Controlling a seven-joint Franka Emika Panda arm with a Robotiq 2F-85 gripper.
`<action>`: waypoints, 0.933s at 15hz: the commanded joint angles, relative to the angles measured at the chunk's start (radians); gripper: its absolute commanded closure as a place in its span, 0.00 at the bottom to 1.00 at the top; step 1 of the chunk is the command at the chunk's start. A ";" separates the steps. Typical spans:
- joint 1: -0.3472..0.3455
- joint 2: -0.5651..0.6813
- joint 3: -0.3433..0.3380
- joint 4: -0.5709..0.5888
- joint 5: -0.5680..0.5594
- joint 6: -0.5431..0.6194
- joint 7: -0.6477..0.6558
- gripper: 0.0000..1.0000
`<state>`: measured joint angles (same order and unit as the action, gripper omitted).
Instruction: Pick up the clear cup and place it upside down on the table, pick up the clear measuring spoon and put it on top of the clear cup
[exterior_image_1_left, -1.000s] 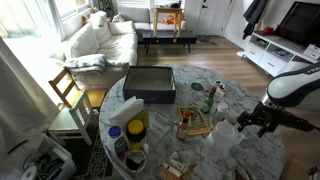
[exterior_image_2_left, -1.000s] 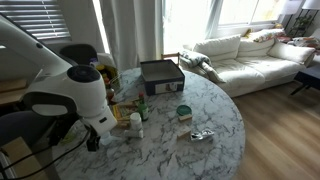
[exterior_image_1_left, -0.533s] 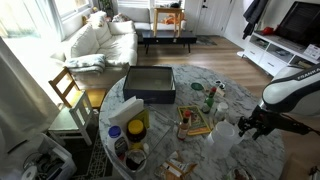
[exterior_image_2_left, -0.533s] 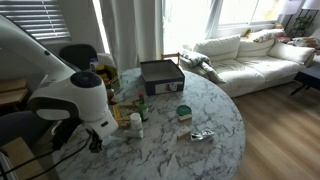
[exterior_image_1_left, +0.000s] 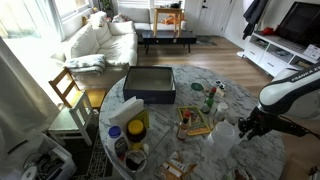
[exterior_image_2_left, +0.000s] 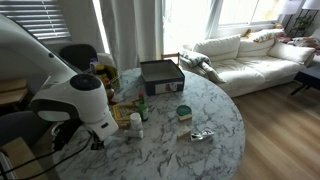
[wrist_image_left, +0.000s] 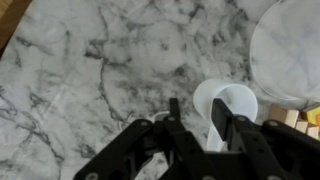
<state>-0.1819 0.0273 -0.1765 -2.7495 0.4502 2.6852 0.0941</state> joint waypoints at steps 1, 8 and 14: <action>0.002 0.018 0.009 0.000 0.046 0.026 -0.029 0.90; 0.002 -0.050 0.006 0.000 -0.024 -0.033 0.012 0.99; 0.007 -0.187 0.018 0.057 -0.241 -0.243 0.025 0.99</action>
<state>-0.1776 -0.0716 -0.1659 -2.7154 0.3097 2.5598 0.1002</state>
